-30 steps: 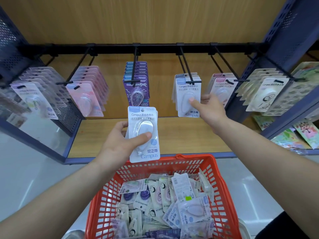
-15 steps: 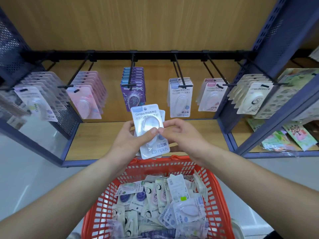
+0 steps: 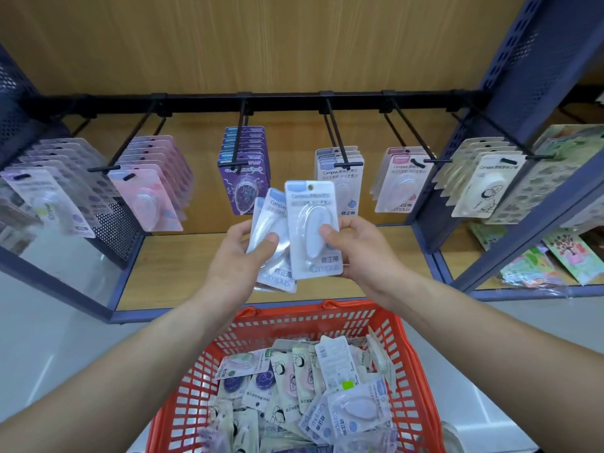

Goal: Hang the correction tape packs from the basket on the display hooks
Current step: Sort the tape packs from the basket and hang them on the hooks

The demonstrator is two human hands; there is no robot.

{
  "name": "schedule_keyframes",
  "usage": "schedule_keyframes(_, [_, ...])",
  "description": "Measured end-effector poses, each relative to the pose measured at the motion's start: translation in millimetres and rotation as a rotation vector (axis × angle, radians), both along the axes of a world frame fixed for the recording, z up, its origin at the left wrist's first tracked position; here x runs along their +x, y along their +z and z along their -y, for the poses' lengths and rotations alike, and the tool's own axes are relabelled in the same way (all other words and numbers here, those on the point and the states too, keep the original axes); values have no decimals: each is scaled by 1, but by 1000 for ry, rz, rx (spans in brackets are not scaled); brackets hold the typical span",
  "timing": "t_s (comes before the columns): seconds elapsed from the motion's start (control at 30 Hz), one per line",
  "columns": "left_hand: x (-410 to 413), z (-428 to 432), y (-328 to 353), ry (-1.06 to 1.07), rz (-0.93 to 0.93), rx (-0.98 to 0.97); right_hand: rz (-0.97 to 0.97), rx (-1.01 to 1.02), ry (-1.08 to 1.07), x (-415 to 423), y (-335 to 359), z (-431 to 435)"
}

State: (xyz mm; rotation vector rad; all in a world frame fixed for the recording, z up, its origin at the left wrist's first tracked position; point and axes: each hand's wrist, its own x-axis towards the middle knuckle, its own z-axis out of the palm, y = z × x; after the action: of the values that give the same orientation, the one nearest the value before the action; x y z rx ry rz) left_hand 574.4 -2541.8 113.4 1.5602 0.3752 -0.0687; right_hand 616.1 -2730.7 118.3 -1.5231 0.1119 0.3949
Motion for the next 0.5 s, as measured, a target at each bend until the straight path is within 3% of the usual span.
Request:
schedule_keyframes(0.17, [4,-5,-2,19,5,-14,97,-66,-174,25,1,20])
schedule_keyframes(0.5, [2,-5,-5,15,-8,-13,72,-168,-175,45,-5,30])
